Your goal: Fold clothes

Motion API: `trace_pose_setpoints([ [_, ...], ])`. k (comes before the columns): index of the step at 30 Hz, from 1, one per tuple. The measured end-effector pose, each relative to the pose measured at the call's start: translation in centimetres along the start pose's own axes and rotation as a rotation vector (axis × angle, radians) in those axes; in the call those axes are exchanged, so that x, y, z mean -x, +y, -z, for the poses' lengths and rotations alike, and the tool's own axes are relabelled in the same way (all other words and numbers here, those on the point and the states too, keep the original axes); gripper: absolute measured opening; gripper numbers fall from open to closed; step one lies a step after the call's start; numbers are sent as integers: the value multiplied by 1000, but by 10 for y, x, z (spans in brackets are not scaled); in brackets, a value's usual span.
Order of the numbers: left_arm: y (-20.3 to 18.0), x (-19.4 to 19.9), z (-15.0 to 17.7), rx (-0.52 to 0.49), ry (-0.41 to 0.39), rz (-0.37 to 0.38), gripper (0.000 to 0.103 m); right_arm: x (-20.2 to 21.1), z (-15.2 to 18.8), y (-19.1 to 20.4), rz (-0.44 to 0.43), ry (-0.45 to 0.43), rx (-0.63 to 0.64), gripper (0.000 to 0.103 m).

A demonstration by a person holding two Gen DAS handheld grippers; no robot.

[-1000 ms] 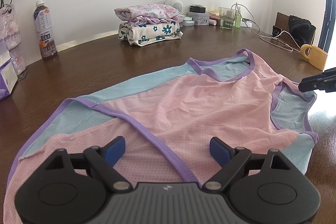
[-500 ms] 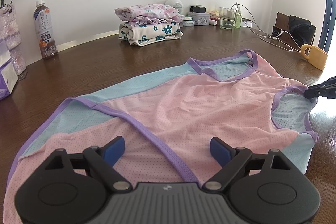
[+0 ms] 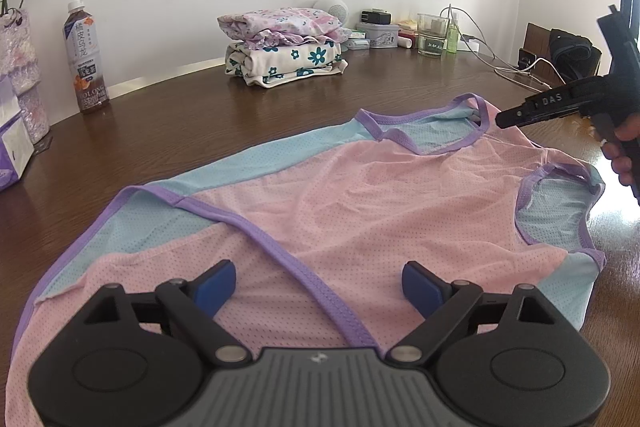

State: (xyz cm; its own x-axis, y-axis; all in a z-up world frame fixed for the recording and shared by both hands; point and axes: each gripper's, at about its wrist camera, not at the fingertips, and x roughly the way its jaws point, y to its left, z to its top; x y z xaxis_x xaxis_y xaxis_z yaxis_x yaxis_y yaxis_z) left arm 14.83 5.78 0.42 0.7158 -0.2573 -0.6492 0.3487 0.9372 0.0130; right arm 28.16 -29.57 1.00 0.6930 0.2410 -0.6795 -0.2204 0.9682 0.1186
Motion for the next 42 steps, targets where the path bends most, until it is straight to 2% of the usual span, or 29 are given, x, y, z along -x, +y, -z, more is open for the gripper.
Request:
trace_pose_setpoints([
  [1,0,0,0,0,0,0,90,-3,-1,-2,2,7,-7,0],
  [6,-1,0,0,-2,0,1,91,-3,-6,-16,9,-5,-39,0],
  [10,-1,-1,0,-3,1,4,92,3,-7,-23,-39,7,-71,4],
  [12,-1,-1,1,-4,1,5,93,16,-2,-24,-68,-5,-91,13],
  [14,-2,-1,1,-4,1,5,93,30,6,-21,-73,-13,-72,35],
  [15,-2,-1,1,-4,1,5,93,35,11,-19,-64,-7,-55,35],
  [21,-2,-1,1,-4,1,4,93,51,40,-14,-11,27,-1,35],
  [22,-2,-1,1,-4,1,4,93,52,42,-14,-4,31,5,31],
  [23,-2,-1,1,-4,1,3,93,52,44,-14,1,35,13,17],
  [24,-2,-1,1,-4,1,3,93,53,45,-14,5,36,22,10],
  [25,-3,-1,1,-4,1,3,93,55,45,-14,8,33,28,3],
  [26,-2,-1,1,-4,1,3,93,56,45,-15,15,30,33,2],
  [28,-2,0,1,-4,1,3,93,61,43,-19,19,13,16,3],
  [30,-2,0,1,-4,1,3,93,69,43,-20,-17,-7,15,4],
  [34,-2,0,1,-5,1,3,94,77,49,5,-59,-11,154,6],
  [36,-2,0,1,-5,1,4,94,71,51,12,-58,6,191,7],
  [40,-2,0,1,-5,2,4,94,58,53,17,-32,18,229,16],
  [42,-2,0,1,-6,2,4,94,55,54,16,-32,22,241,16],
])
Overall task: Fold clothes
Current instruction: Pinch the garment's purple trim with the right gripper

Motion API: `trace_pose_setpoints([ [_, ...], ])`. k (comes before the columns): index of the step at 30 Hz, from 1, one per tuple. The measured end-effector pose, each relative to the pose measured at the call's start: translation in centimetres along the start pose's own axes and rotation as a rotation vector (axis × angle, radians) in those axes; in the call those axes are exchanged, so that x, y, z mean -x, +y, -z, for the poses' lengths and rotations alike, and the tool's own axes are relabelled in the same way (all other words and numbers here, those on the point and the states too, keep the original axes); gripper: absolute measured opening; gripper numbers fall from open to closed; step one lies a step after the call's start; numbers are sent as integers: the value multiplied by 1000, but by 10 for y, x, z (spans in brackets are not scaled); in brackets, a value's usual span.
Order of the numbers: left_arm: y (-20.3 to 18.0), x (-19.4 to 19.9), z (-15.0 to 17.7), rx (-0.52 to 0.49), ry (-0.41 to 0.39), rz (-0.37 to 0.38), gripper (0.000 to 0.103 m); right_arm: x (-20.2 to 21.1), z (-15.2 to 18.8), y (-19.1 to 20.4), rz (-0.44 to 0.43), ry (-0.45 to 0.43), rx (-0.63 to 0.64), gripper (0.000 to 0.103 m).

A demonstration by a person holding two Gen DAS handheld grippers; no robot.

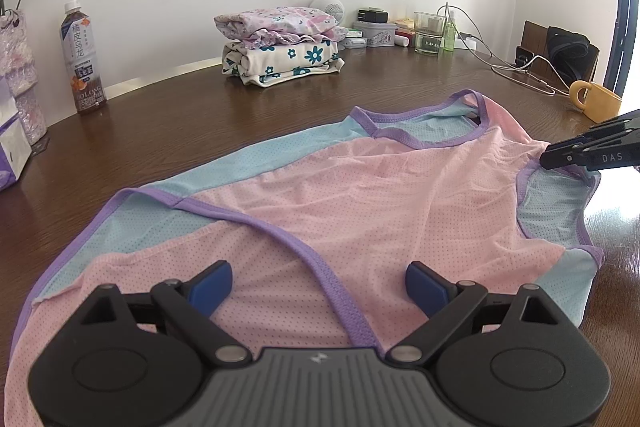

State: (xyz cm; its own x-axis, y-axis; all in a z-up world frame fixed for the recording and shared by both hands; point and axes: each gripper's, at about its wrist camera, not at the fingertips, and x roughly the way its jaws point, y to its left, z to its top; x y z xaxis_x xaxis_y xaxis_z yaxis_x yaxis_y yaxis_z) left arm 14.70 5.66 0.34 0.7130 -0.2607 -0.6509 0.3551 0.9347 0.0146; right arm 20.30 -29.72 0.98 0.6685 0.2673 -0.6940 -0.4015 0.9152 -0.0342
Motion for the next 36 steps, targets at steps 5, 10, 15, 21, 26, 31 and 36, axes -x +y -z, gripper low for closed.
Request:
trace_pose_setpoints([
  [5,-1,0,1,-1,1,1,94,7,2,-5,-10,-2,-7,2],
  [10,-1,0,0,0,1,0,94,13,4,-7,-15,13,-3,2],
  [15,-1,0,0,0,1,0,94,13,7,-9,14,10,-9,2],
  [21,-1,-1,0,-1,1,0,94,16,7,-15,14,-15,-40,7],
  [26,-1,0,1,-1,1,0,94,8,8,-17,36,6,-44,12],
  [31,-2,0,0,0,1,-1,94,8,9,-27,51,9,-79,7],
  [36,-2,0,0,0,1,-1,94,21,7,-41,10,-31,-184,15],
])
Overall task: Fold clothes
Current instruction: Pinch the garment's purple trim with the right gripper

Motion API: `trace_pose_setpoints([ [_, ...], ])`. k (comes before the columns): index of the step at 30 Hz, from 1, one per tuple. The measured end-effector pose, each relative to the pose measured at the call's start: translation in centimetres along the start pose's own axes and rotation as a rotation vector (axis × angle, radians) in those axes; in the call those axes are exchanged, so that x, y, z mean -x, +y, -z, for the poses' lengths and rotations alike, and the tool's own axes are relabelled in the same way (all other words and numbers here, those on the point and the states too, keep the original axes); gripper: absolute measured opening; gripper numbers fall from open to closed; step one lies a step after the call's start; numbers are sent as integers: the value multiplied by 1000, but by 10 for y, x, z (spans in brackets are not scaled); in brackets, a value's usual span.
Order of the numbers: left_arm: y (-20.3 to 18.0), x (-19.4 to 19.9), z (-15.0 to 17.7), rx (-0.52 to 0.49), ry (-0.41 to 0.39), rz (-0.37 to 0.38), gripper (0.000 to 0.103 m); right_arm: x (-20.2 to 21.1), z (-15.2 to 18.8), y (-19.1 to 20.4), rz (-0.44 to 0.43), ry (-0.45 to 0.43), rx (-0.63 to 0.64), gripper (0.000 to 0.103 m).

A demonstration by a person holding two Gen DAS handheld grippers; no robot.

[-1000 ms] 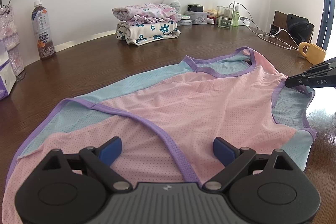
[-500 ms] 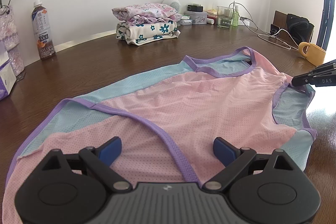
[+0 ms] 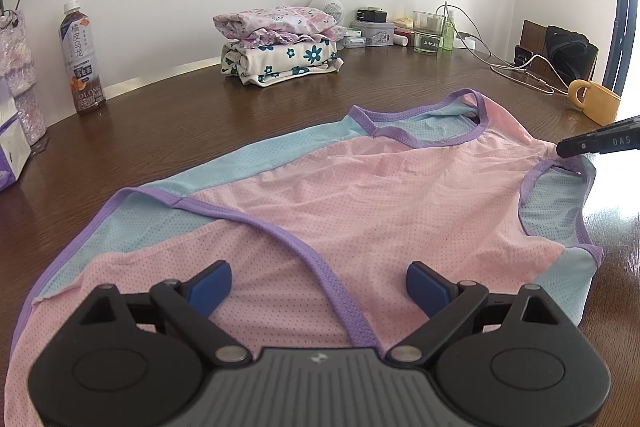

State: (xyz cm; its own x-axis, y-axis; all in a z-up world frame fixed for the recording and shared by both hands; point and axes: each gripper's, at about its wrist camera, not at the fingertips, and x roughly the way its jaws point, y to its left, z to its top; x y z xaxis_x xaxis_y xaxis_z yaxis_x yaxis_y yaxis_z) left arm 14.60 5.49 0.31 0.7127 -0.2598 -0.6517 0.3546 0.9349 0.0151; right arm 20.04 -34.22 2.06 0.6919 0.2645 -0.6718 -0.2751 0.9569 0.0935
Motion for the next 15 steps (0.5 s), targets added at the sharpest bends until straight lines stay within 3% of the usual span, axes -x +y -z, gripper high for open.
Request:
trace_pose_setpoints([
  [1,0,0,0,0,0,0,94,1,0,-2,4,0,-15,19],
  [6,0,0,0,0,0,0,95,1,4,-6,18,19,-55,19],
  [7,0,0,0,0,0,0,95,-2,7,-3,24,32,-38,18],
  [9,0,0,0,0,0,0,95,-6,10,0,45,38,-6,6],
  [15,0,0,0,0,1,2,95,-4,9,-9,22,21,-25,5],
])
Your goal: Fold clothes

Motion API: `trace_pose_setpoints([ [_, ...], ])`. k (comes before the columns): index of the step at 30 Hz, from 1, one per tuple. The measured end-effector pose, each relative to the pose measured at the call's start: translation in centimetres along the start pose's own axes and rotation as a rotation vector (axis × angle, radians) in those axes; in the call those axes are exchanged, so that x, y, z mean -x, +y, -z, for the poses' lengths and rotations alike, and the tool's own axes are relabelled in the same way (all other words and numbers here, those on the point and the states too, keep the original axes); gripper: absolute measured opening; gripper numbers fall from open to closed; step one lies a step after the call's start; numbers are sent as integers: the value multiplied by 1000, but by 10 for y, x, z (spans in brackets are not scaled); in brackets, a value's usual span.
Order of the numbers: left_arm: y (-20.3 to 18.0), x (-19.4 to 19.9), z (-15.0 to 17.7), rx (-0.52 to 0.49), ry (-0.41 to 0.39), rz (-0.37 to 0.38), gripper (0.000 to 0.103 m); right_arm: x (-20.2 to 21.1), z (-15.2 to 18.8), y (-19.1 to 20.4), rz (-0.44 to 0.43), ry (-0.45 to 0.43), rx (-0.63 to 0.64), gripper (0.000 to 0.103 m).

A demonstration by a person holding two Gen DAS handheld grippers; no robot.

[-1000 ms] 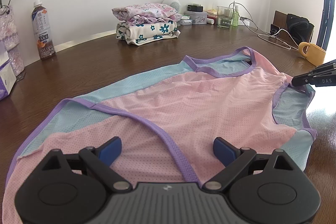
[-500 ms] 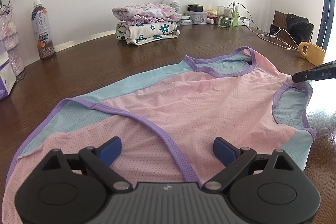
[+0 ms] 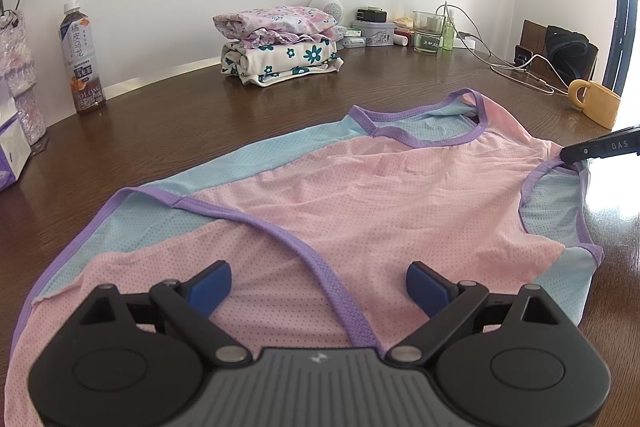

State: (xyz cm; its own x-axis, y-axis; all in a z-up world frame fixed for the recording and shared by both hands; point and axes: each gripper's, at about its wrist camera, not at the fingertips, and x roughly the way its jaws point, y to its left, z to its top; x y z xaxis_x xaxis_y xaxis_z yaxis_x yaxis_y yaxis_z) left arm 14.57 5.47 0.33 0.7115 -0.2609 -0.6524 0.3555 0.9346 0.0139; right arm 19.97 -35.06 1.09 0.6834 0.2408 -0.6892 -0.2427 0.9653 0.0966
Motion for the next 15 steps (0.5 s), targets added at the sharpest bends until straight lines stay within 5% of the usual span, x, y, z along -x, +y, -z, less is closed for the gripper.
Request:
trace_pose_setpoints([
  [4,1,3,0,12,2,18,92,20,1,11,-70,-62,-9,14],
  [7,4,20,-1,63,-31,67,91,33,3,34,-210,-70,13,15],
  [12,-2,59,12,104,-77,90,90,33,12,80,-445,29,50,20],
  [15,-11,73,27,100,-38,76,77,25,19,90,-541,104,7,23],
])
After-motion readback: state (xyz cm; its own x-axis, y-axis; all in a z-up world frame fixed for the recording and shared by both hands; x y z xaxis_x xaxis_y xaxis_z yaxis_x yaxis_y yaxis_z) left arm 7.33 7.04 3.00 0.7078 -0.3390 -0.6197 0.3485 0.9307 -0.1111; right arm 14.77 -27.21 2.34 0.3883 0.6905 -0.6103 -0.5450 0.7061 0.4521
